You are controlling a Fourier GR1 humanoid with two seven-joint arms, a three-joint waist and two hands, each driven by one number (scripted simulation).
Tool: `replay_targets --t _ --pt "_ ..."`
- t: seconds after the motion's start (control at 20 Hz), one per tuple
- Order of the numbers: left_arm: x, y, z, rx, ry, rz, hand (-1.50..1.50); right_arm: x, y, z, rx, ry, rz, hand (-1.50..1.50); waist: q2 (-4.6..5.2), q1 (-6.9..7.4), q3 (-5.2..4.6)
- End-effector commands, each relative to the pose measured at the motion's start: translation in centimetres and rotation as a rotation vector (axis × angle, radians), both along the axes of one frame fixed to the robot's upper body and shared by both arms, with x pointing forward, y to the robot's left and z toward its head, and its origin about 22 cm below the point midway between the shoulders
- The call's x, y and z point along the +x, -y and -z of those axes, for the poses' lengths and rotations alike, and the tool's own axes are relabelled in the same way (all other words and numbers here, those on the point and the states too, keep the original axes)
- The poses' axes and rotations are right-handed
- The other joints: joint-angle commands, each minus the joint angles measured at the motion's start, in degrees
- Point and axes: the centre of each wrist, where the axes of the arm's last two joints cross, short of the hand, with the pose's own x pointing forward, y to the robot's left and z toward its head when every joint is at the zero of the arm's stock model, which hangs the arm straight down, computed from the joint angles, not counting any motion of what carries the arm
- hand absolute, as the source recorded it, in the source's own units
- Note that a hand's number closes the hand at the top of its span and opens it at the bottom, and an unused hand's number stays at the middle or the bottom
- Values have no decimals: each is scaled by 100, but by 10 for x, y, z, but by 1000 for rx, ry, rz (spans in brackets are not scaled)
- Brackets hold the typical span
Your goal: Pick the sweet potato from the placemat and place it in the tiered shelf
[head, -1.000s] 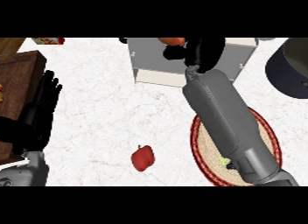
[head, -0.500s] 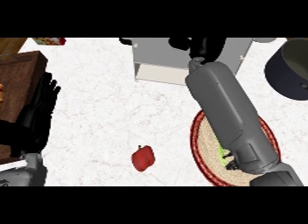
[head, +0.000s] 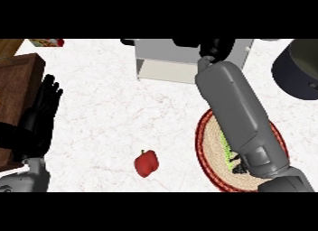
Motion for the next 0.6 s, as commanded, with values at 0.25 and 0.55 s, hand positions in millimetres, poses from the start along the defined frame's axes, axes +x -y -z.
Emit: replay_targets --t 0.25,0.55 --pt "-12 -21 1 6 -16 -38 0 -16 47 -39 117 87 174 -150 -45 -174 6" --pt "-16 -28 18 -1 -31 -68 0 -68 103 -38 163 49 228 -150 -70 -298 5"
